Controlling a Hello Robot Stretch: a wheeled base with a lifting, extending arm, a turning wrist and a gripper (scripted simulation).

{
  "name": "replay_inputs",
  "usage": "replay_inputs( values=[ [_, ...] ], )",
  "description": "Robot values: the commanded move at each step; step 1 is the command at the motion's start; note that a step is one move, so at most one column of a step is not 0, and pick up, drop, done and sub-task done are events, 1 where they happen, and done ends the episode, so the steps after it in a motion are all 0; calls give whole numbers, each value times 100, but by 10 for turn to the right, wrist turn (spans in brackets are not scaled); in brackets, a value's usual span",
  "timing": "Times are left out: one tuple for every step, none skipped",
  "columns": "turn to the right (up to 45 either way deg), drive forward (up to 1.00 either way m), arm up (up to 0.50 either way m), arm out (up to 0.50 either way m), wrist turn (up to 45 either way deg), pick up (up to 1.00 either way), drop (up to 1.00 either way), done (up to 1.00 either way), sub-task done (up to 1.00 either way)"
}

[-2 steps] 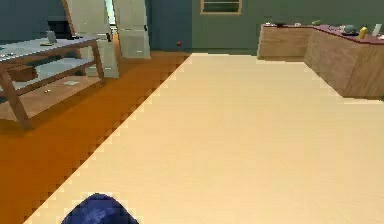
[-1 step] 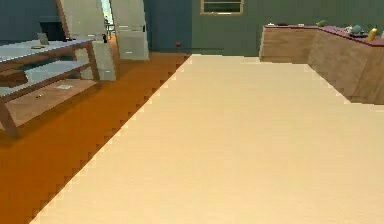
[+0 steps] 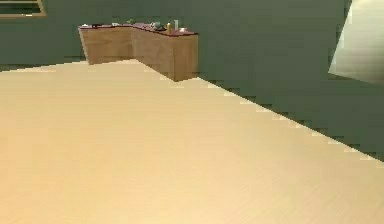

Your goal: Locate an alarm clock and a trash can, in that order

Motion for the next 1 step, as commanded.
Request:
replay_inputs(
  values=[
    [450,0,0,0,0,0,0,0,0]
  ],
)
